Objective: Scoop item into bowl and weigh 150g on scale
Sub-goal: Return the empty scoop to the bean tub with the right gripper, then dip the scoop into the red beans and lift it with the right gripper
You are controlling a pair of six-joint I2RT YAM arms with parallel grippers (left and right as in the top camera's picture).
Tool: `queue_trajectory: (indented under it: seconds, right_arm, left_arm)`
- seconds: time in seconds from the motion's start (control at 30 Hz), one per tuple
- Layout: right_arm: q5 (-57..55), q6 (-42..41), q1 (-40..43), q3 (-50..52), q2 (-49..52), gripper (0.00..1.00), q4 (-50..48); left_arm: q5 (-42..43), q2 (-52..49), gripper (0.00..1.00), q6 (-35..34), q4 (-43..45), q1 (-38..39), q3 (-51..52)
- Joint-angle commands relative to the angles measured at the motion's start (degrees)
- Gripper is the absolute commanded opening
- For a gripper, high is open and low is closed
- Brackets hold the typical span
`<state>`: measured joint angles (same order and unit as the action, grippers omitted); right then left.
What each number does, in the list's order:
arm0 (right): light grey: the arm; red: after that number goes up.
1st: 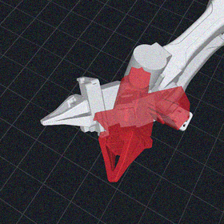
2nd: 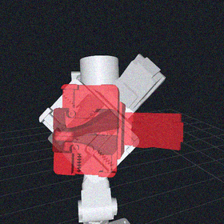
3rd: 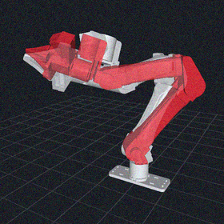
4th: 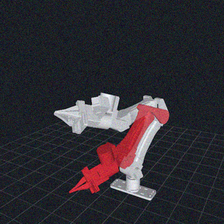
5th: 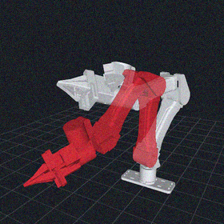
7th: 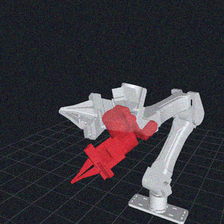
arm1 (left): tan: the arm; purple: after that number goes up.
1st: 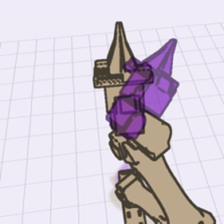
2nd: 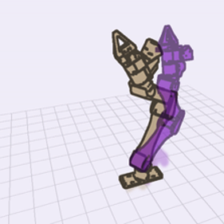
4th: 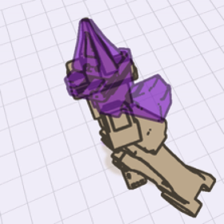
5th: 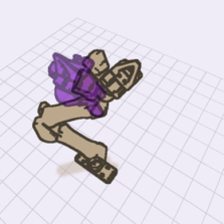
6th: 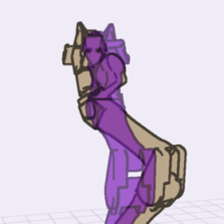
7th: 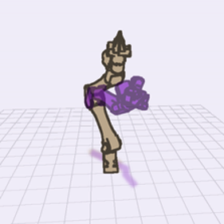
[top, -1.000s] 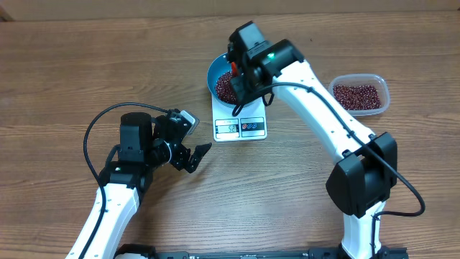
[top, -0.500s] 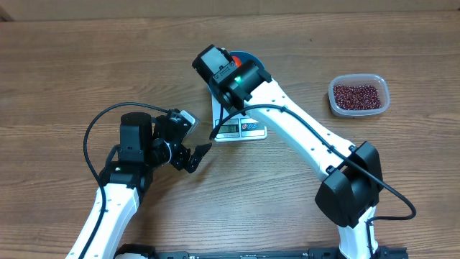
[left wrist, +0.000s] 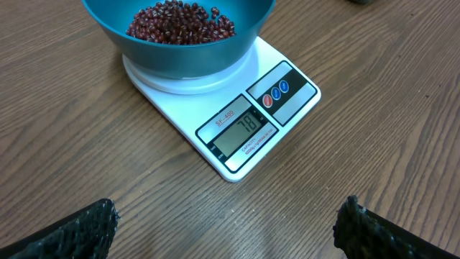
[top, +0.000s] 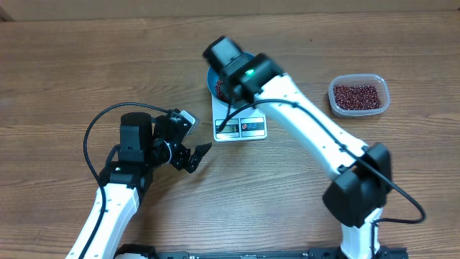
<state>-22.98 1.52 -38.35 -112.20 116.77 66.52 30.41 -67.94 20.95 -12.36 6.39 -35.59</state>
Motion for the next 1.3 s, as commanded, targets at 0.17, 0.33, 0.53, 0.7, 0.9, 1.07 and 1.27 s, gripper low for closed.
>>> queue_trajectory:
  seconds: [0.17, 0.33, 0.53, 0.7, 0.9, 1.07, 1.27]
  right_arm:
    - [20.59, -0.02, 20.02, -1.95, -15.78, 0.04, 3.96]
    - [23.76, 0.00, 33.44, -1.92, -18.10, 0.04, 10.25]
    - [23.76, 0.46, 41.97, 1.09, -17.75, 0.04, 13.90]
    - [23.52, 2.19, 43.58, 5.97, -17.75, 0.04, 13.51]
    - [23.54, 2.14, 43.58, 9.44, -17.75, 0.04, 12.81]
    - [23.50, 2.16, 43.58, 12.26, -17.70, 0.04, 11.26]
    - [23.47, 4.37, 43.58, 13.70, -17.53, 0.04, 9.66]
  left_arm:
    - [0.48, -0.20, 1.00, -0.61, 0.15, 0.48, -0.15]
    - [0.48, -0.20, 1.00, -0.61, 0.15, 0.48, -0.15]
    - [0.48, -0.20, 1.00, -0.61, 0.15, 0.48, -0.15]
    - [0.48, -0.20, 0.99, -0.61, 0.15, 0.48, -0.15]
    - [0.48, -0.20, 1.00, -0.61, 0.17, 0.48, -0.15]
    - [0.48, -0.20, 0.99, -0.61, 0.15, 0.48, -0.15]
    - [0.48, -0.20, 0.99, -0.61, 0.15, 0.48, -0.15]
